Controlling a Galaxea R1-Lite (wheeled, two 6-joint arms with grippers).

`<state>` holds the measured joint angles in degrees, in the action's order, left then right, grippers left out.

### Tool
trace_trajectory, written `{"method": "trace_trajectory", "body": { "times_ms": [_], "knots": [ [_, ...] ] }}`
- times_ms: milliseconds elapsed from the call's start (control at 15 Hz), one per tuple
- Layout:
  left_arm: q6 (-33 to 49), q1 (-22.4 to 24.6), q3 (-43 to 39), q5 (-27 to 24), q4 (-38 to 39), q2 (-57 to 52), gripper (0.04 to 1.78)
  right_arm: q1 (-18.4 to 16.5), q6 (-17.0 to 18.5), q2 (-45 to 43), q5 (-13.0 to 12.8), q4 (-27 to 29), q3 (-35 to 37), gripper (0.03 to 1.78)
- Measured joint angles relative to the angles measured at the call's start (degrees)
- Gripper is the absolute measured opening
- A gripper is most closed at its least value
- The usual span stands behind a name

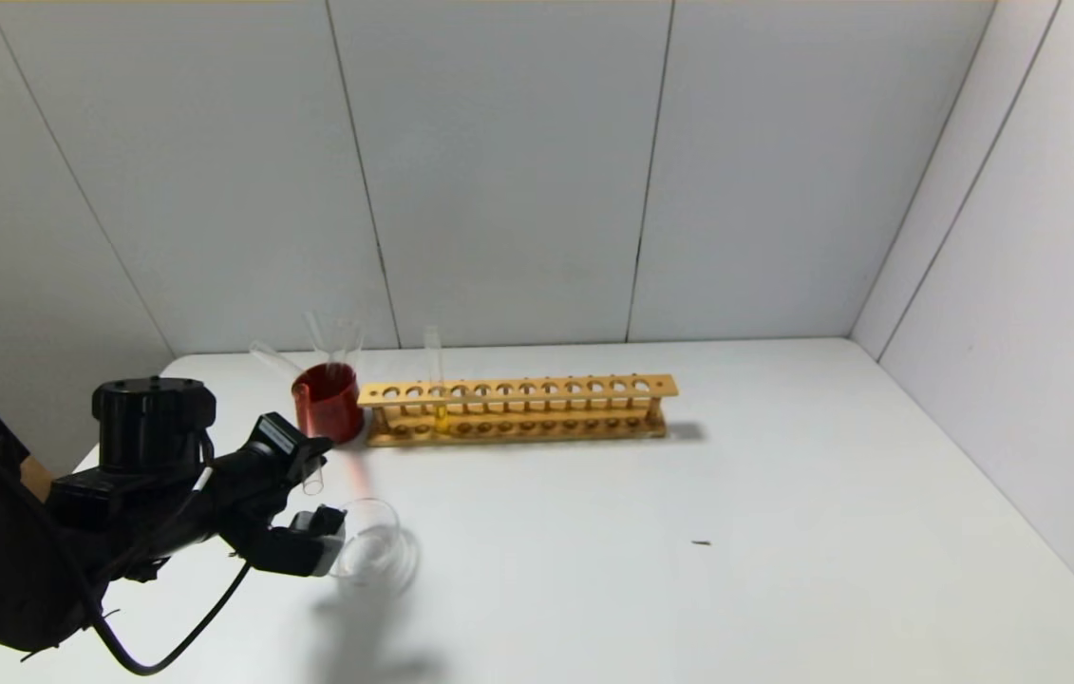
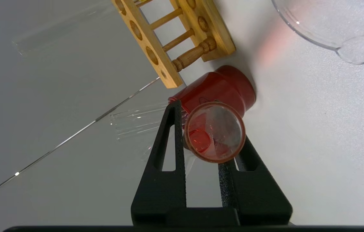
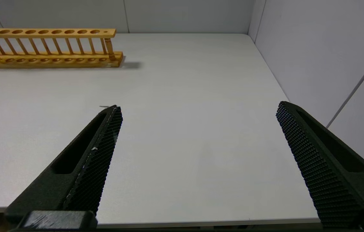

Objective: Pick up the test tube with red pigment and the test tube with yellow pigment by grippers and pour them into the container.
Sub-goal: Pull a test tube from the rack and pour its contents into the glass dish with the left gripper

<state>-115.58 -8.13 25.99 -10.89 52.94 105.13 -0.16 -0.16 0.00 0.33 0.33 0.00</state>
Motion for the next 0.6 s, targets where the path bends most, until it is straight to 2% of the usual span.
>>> {"method": "trace_trajectory", "body": {
  "times_ms": [600],
  "knots": [
    [-2.56, -0.02, 0.39, 3.75, 3.21, 2.65, 0.33, 0.0, 0.02, 0.0, -0.02, 0.0, 0.0, 1.75]
  ]
}}
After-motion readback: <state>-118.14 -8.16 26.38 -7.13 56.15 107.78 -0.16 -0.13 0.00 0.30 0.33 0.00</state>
